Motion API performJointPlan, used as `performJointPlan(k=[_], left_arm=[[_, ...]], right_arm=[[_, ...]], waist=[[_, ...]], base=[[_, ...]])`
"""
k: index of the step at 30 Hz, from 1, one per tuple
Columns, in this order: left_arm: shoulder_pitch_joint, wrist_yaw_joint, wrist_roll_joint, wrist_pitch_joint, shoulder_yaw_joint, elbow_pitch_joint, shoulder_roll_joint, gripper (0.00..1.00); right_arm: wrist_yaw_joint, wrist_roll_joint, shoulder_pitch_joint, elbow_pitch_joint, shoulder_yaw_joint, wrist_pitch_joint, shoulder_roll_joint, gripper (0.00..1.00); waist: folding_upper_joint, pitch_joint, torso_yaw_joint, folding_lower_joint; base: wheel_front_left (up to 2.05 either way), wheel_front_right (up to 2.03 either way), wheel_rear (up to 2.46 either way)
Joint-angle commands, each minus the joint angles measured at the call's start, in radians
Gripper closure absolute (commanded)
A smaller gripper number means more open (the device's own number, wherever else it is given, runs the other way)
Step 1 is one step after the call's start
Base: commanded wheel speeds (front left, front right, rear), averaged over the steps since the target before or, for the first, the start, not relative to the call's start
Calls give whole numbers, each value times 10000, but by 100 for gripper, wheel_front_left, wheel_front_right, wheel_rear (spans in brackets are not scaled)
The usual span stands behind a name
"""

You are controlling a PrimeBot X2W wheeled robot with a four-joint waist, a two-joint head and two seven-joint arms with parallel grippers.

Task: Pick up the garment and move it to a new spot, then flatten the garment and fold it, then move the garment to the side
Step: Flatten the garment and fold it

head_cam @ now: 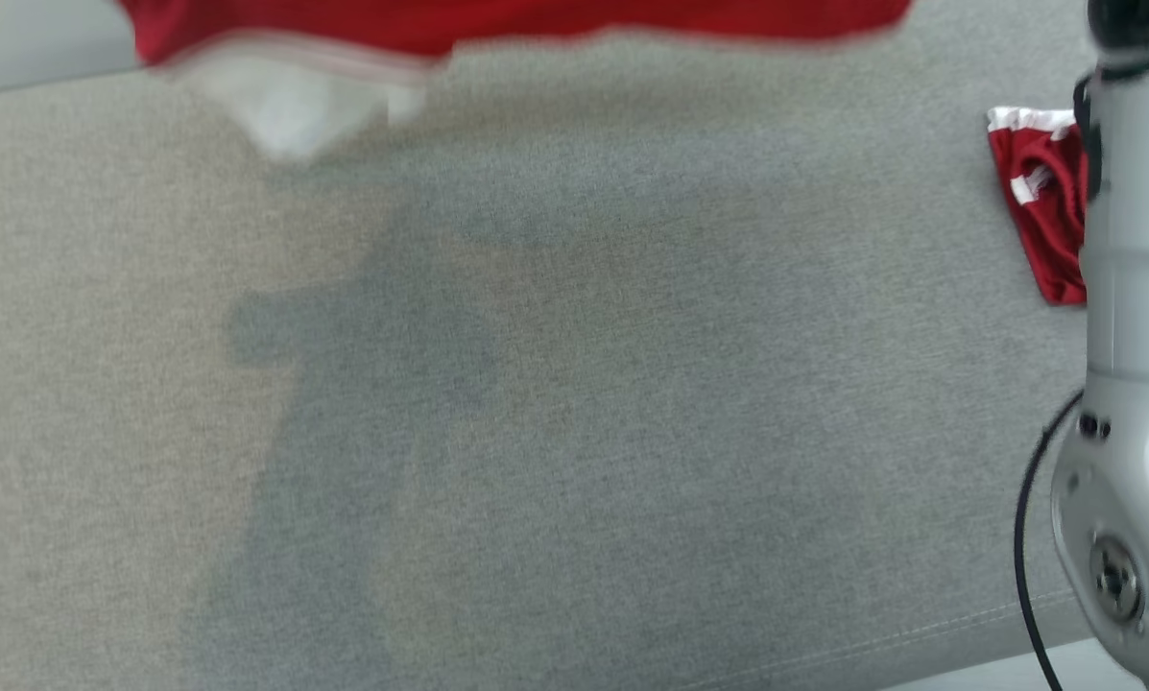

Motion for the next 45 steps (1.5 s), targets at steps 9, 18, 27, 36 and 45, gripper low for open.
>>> performJointPlan(k=[9, 18, 27, 36, 45], left_arm=[[-899, -261, -75, -2751, -380, 2680, -1198, 100], [1158, -722, -548, -3498, -397, 2974, -1617, 100], [3832, -870, -1092, -3514, 370, 681, -1256, 100], [6778, -651, -1300, -3519, 951, -1995, -1159, 100], [10525, -424, -1601, -3520, 1394, -4290, -1484, 100]], right_arm=[[-15, -1846, -2172, 4198, -419, -1505, 314, 100], [-15, -1709, -1173, 5474, -733, -1848, 350, 100], [-17, -123, 606, 4333, -296, -1839, 355, 100], [-17, 1002, 2637, 2815, -5, -1839, 255, 100], [-17, 1795, 5748, 949, 150, -1840, 311, 100]], waist=[[0, 2764, 1202, -1], [0, 3517, 1478, -1], [0, 3054, 1059, -1], [0, 2298, 925, -1], [0, 759, 806, -1]], base=[[0, 0, 0], [0, 0, 0], [0, 0, 0], [0, 0, 0], [0, 0, 0]])
